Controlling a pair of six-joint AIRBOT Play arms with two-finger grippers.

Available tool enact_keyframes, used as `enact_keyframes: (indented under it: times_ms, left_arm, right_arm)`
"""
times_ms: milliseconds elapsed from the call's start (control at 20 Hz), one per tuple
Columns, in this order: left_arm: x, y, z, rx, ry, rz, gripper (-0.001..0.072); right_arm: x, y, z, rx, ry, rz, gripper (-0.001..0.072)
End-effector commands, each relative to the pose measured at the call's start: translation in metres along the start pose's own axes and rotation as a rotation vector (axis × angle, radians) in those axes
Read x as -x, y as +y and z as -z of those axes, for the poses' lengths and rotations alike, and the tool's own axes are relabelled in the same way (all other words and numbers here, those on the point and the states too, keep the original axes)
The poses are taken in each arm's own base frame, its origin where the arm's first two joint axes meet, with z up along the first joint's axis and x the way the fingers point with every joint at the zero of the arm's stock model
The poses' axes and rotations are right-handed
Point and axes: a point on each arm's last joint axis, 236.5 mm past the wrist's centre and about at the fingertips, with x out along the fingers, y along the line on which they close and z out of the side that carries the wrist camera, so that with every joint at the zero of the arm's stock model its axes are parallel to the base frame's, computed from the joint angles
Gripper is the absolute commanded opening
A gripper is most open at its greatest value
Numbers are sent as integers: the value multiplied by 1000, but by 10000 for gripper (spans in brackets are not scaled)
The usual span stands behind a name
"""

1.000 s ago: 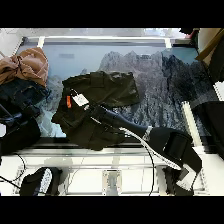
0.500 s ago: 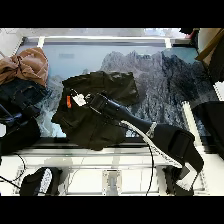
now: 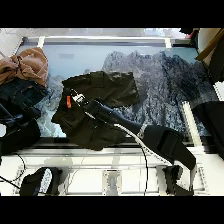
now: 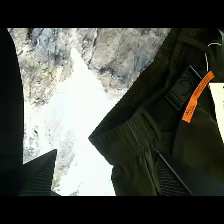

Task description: Fold the clothes and pants, and hang the long-sleeved shirts on hangers.

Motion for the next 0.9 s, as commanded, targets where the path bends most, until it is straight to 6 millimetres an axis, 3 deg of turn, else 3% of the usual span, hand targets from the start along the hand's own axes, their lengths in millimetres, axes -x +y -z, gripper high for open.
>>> enact_keyframes:
  times_ms: [0,400,500,650,750,850]
  left_arm:
    - [0,1,2,0,6,-2,696]
    - [0,1,2,0,6,-2,696]
    - [0,1,2,0,6,-2,696]
    - [0,1,2,0,7,-2,695]
    - [0,1,2,0,6,-2,695]
    - [0,1,2,0,6,-2,695]
  right_arm:
    - [-5,-31,1,11,11,139,505]
    - [-5,-41,6,5,34,183,484]
    - [-6,-44,12,1,59,191,443]
    - [-8,-50,26,-27,122,182,444]
    - [-9,-48,26,-49,120,167,447]
    - [-11,-28,21,-70,100,82,478]
